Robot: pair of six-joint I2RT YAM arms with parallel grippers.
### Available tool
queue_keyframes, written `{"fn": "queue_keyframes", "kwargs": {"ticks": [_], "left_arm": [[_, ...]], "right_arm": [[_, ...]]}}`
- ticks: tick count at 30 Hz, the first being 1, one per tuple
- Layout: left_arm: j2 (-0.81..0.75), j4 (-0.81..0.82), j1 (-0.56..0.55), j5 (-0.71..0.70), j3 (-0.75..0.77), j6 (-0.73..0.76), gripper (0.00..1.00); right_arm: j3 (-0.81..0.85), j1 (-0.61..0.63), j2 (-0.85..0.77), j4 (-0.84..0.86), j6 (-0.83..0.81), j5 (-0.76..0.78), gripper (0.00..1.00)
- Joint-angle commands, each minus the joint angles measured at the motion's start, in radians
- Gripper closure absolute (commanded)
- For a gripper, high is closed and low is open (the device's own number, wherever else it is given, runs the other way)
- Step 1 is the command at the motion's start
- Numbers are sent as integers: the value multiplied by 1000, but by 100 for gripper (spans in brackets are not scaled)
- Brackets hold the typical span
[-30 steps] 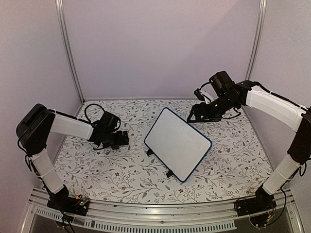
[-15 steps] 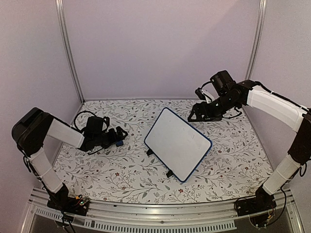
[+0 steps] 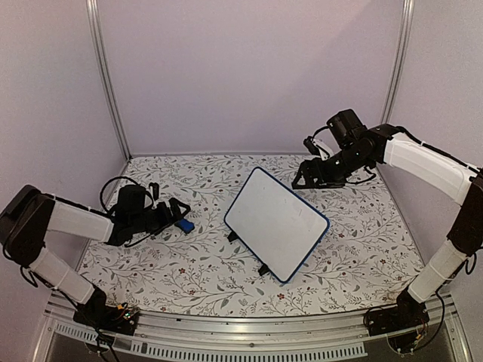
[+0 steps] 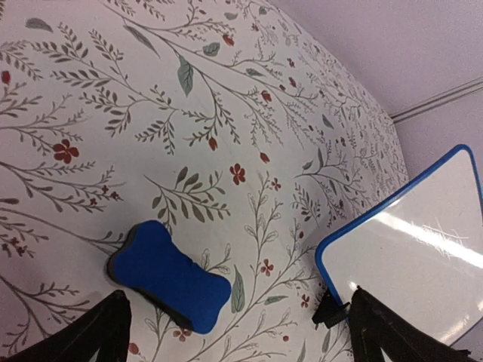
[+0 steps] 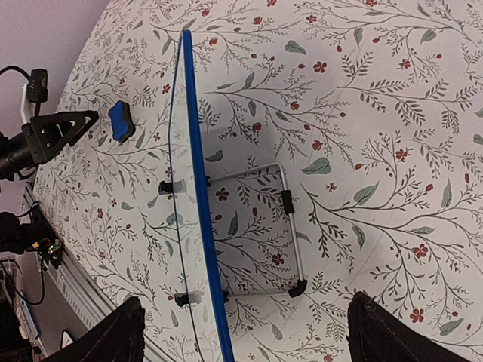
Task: Erase the whiteboard
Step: Place the whiteboard eraser at the center of the board, then reset both arms
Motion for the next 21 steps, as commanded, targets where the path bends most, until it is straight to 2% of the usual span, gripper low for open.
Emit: {"fn": "queue_keyframes", "kwargs": {"ticks": [1, 4, 7, 9, 13, 16, 21], "left_arm": [[-123, -136, 5, -149, 39, 57, 0], [-173, -261, 5, -239, 90, 83, 0], [-273, -307, -2, -244, 114, 96, 0], [-337, -378, -1, -260, 151, 123, 0], [-446, -578, -4, -296, 224, 213, 0], [-526, -670, -5, -329, 248, 269, 0], [-614, -801, -5, -372, 278, 339, 0]], "right_arm": [[22, -4, -20, 5, -1, 5, 9], [20, -4, -22, 4, 3, 8, 8], [-4, -5, -44, 24, 7, 42, 7], [-50, -9, -80, 75, 5, 83, 2], [-198, -32, -250, 230, 23, 174, 1], [-296, -53, -356, 320, 43, 214, 1], [-520, -56, -621, 459, 41, 307, 1]]}}
